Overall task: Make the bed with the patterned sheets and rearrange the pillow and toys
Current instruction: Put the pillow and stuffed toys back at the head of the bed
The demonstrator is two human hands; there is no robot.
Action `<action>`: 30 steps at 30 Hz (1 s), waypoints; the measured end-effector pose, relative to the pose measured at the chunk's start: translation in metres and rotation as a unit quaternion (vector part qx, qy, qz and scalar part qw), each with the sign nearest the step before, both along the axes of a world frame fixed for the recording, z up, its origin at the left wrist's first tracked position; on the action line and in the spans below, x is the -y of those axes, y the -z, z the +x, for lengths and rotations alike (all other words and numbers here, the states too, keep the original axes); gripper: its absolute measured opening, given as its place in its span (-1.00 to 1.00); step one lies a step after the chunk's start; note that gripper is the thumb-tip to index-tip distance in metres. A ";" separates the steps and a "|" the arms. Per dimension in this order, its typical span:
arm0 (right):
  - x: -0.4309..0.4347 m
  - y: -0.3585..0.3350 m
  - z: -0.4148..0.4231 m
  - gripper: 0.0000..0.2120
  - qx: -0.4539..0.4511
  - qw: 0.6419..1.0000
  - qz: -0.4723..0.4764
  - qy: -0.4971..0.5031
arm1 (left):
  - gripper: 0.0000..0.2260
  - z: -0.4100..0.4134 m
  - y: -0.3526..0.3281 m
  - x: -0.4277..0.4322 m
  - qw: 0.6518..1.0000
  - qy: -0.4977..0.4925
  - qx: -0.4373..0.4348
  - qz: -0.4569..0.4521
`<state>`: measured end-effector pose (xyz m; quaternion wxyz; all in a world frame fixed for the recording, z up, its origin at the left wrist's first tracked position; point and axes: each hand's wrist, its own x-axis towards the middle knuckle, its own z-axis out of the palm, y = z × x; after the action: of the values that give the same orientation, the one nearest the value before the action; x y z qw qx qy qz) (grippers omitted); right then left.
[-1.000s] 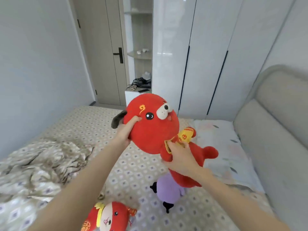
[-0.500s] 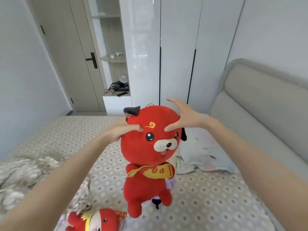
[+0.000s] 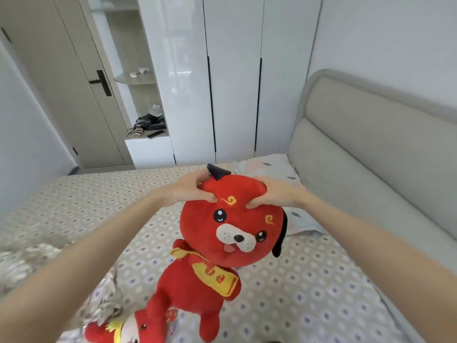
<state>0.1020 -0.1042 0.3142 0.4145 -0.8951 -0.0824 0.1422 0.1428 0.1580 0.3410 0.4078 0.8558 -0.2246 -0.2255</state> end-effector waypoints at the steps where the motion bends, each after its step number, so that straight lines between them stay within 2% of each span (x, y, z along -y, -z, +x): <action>1: 0.011 0.004 0.000 -0.45 0.004 1.000 -0.007 0.027 | -0.55 0.006 0.002 0.011 1.000 0.004 0.016 0.000; 6: 0.070 0.026 -0.003 -0.45 0.004 0.987 -0.053 0.150 | -0.63 0.034 0.022 0.078 0.999 -0.025 0.036 -0.022; 10: 0.134 0.051 0.003 -0.52 0.025 0.967 -0.108 0.228 | -0.68 0.052 0.049 0.153 0.999 0.020 -0.003 -0.028; 13: 0.167 0.069 0.006 -0.50 0.023 0.951 -0.127 0.281 | -0.69 0.060 0.057 0.187 0.998 0.025 -0.031 -0.045; 17: 0.222 0.095 0.024 -0.53 -0.012 0.902 -0.155 0.403 | -0.68 0.093 0.068 0.241 0.996 0.029 -0.068 -0.047; 20: 0.256 0.114 0.039 -0.43 -0.054 0.862 -0.180 0.471 | -0.67 0.119 0.079 0.273 0.994 0.020 -0.092 -0.049; 25: 0.288 0.141 0.069 -0.30 -0.093 0.839 -0.214 0.492 | -0.66 0.152 0.095 0.303 0.992 -0.005 -0.111 -0.054; 30: 0.294 0.154 0.101 -0.33 -0.096 0.837 -0.264 0.469 | -0.69 0.178 0.112 0.319 0.988 -0.034 -0.142 -0.046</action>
<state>0.2033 -0.3982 0.1598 0.1850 -0.8838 0.4285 0.0328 0.3206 -0.1606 0.2290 0.4818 0.8027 -0.1455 -0.3200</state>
